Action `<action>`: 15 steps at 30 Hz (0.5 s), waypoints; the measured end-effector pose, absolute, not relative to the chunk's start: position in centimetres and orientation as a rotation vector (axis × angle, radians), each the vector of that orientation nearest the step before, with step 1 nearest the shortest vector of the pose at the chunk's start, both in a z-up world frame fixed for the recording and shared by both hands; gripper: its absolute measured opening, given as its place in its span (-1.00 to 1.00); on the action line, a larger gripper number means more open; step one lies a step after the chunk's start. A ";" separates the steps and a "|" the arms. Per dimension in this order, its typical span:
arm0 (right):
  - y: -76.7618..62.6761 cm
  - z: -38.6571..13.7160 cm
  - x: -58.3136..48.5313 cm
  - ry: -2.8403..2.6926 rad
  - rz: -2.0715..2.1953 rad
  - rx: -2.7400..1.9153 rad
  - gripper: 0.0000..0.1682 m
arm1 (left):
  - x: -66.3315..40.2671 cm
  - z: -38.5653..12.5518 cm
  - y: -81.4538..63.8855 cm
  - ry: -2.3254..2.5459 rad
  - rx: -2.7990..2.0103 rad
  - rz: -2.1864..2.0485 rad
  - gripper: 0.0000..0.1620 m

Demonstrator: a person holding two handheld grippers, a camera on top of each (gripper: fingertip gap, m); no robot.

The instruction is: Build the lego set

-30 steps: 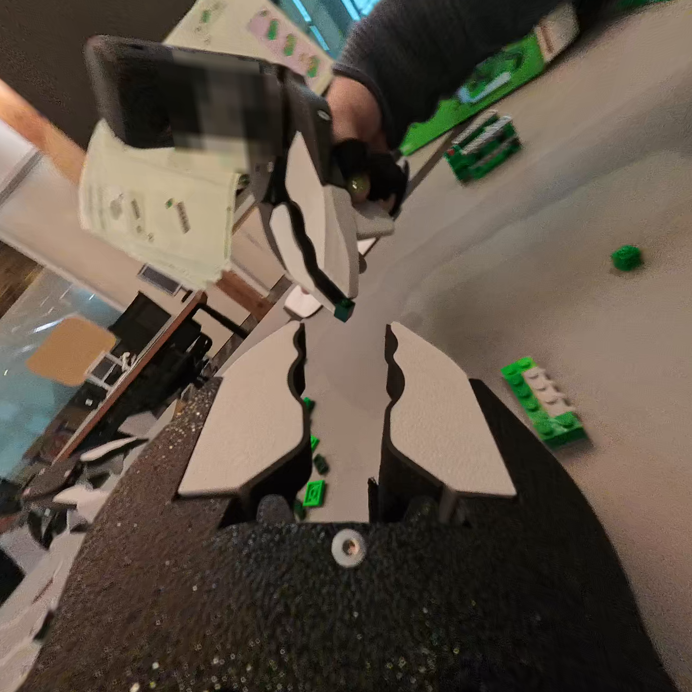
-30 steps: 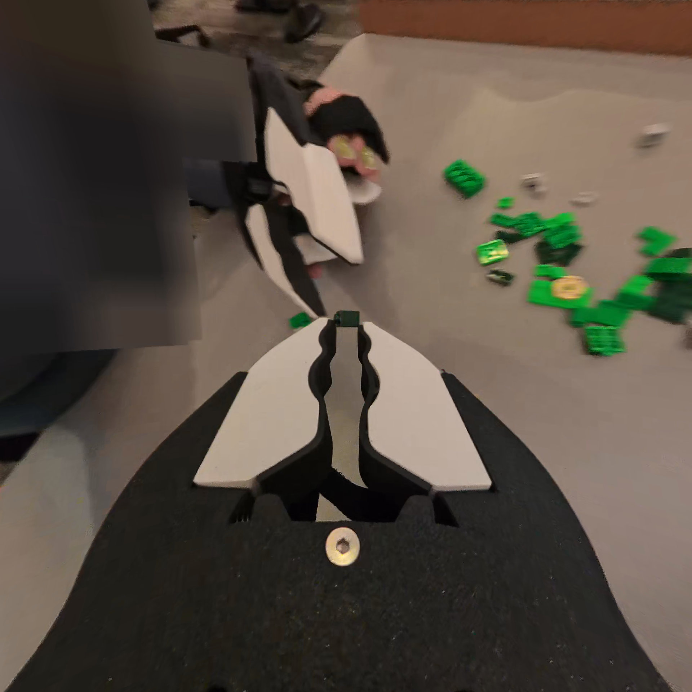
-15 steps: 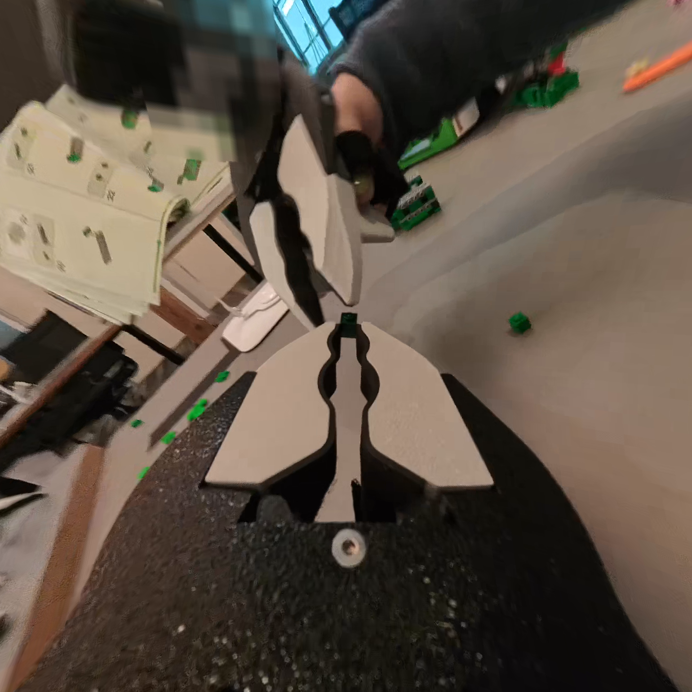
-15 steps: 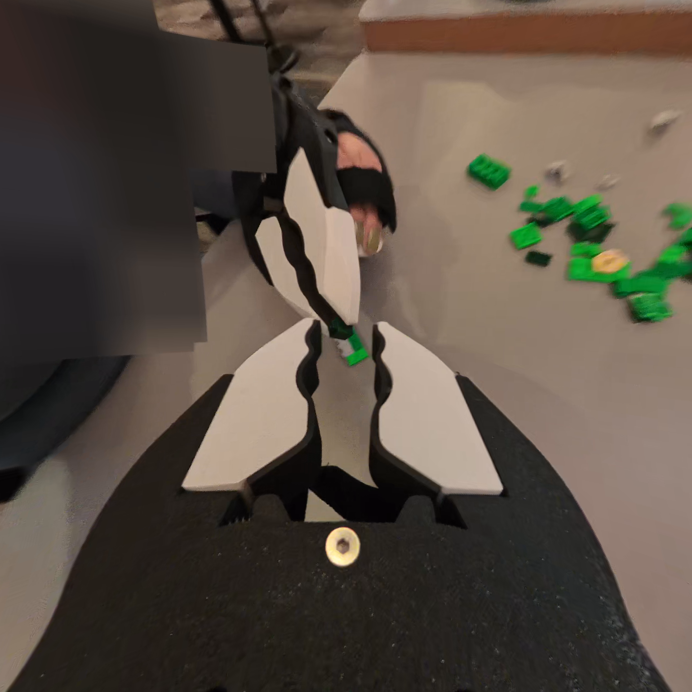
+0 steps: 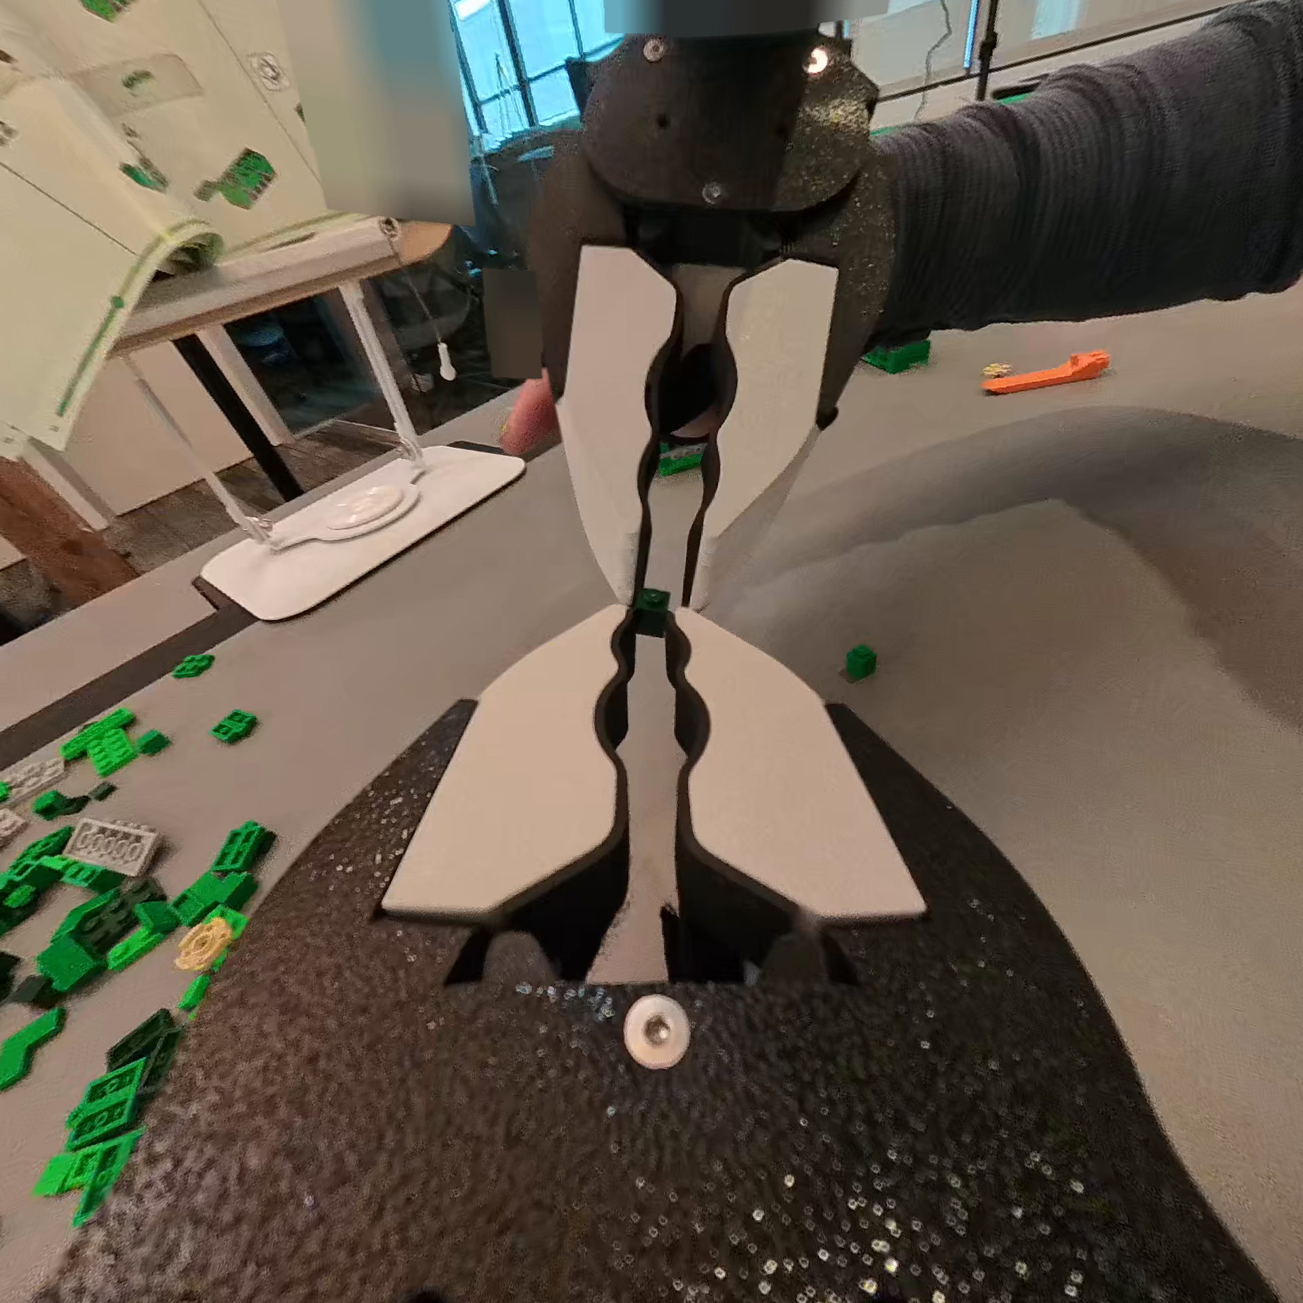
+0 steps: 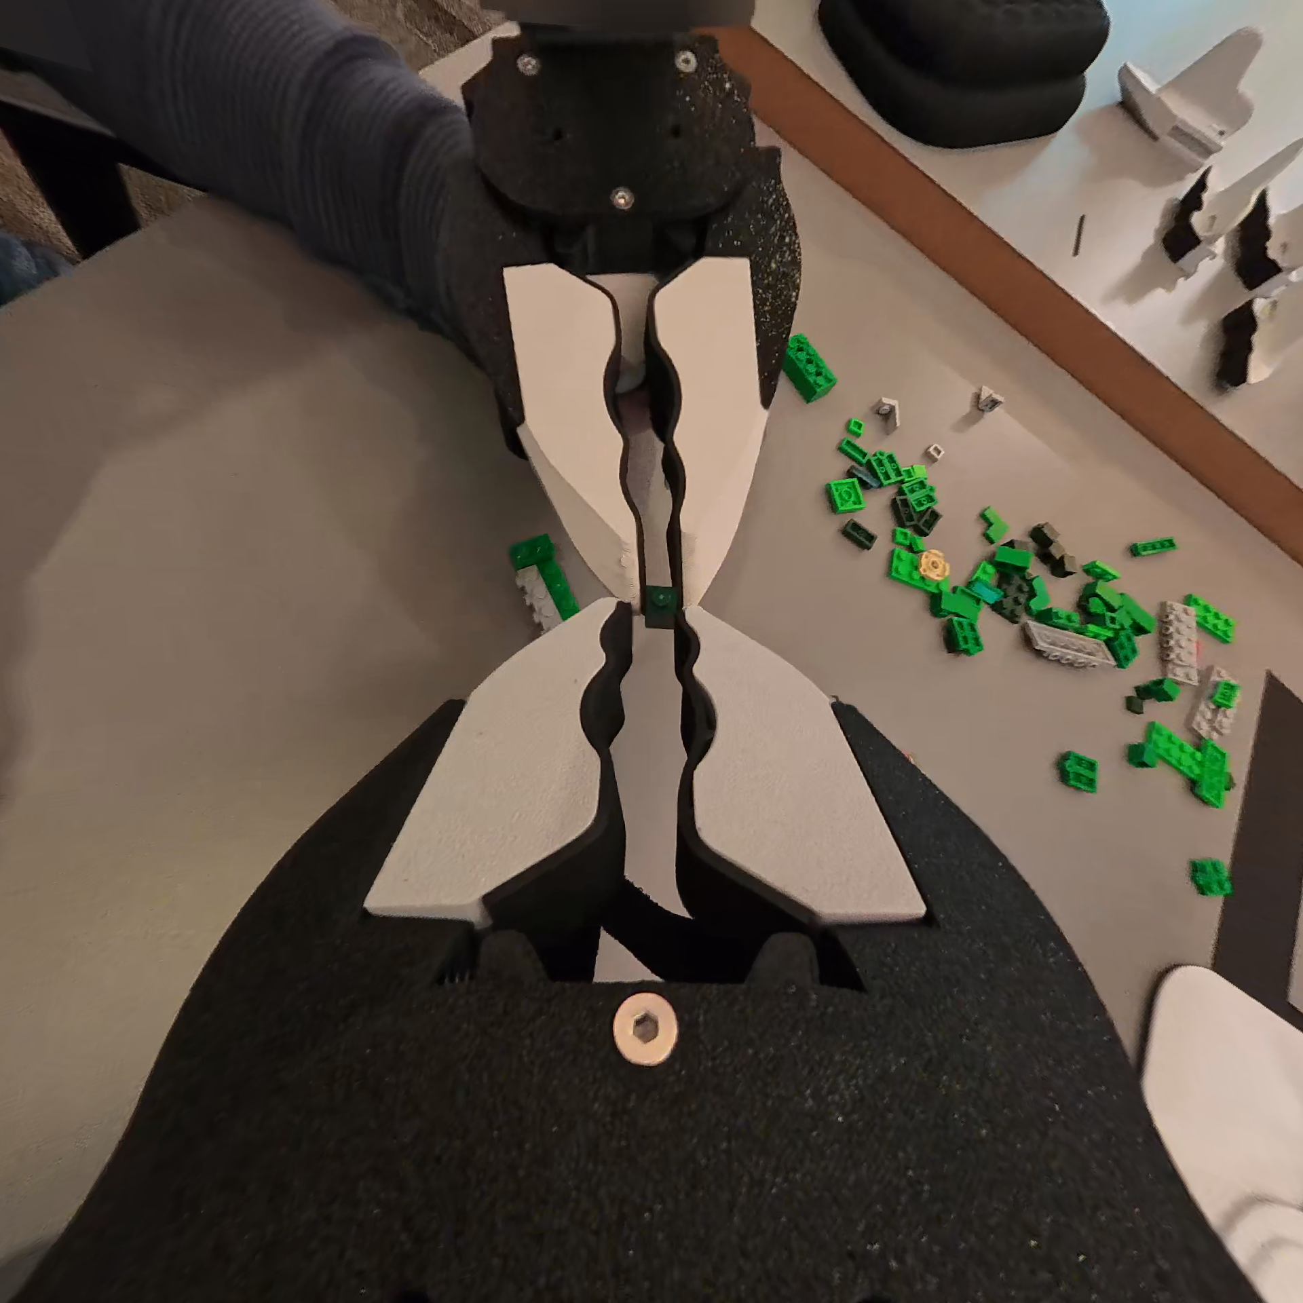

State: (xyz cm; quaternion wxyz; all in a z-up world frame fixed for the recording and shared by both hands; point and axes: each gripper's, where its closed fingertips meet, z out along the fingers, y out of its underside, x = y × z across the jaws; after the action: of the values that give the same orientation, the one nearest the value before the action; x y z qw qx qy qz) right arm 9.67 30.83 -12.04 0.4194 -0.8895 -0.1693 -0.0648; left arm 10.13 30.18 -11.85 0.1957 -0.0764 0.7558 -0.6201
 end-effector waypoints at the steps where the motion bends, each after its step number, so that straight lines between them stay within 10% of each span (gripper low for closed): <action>1: 30.7 -12.1 9.6 -0.415 -0.149 -2.220 -0.91 | 9.9 -12.0 30.0 2.138 -0.196 -1.739 -0.91; 10: 30.2 -12.6 9.2 -0.374 -0.084 -2.215 -0.91 | 9.4 -12.4 29.5 2.194 -0.190 -1.760 -0.91; 15: 28.1 -15.6 10.6 -0.243 -0.087 -2.314 -0.91 | 10.2 -13.4 31.9 2.296 -0.381 -1.566 -0.43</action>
State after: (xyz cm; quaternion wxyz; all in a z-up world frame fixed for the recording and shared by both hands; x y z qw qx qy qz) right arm 10.64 28.14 -15.65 0.3957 -0.9127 -0.0958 -0.0343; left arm 10.20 31.93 -13.42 0.1673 -0.1339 0.8069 -0.5504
